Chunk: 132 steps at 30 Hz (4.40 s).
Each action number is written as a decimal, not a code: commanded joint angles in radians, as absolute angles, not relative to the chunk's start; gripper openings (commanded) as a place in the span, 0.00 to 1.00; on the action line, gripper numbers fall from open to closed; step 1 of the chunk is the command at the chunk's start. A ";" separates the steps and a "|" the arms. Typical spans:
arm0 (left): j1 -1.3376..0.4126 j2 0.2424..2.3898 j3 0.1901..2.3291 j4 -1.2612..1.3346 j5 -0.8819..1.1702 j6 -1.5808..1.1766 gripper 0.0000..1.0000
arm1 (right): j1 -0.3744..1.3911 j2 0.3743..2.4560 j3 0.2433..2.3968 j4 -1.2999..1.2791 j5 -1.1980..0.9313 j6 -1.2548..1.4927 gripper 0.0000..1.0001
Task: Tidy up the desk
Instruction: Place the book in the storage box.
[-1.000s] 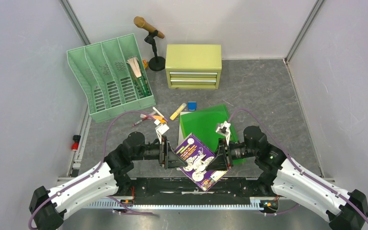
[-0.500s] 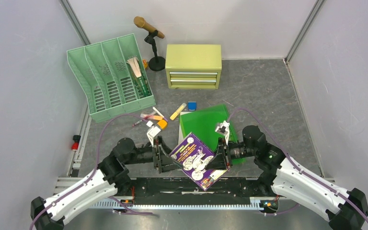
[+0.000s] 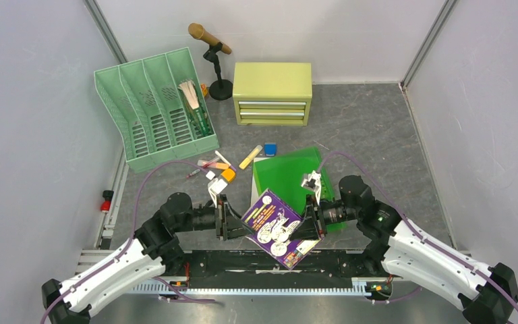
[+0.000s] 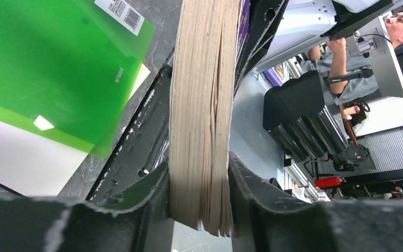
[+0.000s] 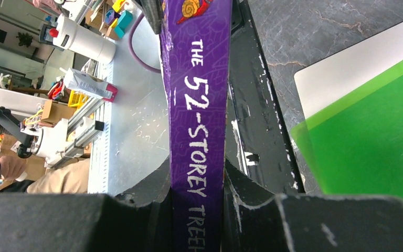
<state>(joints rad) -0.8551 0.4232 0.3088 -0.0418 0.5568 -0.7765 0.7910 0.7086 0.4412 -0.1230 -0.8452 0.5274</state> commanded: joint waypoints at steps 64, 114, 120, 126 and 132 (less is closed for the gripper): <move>-0.848 0.623 0.822 -0.411 -0.202 -0.699 0.02 | 0.707 0.737 0.704 -0.614 -0.299 0.294 0.98; -0.358 1.073 1.321 -0.672 0.273 -0.653 0.02 | 0.708 0.623 0.466 -0.484 -0.400 0.414 0.98; -0.283 1.076 1.466 -0.700 0.165 -0.619 0.02 | 0.708 0.621 0.469 -0.492 -0.385 0.414 0.98; -0.278 1.078 1.619 -0.772 0.005 -0.548 0.02 | 0.709 0.637 0.477 -0.480 -0.409 0.420 0.98; -0.278 1.014 1.618 -0.779 -0.187 -0.485 0.02 | 0.709 0.626 0.470 -0.495 -0.396 0.414 0.98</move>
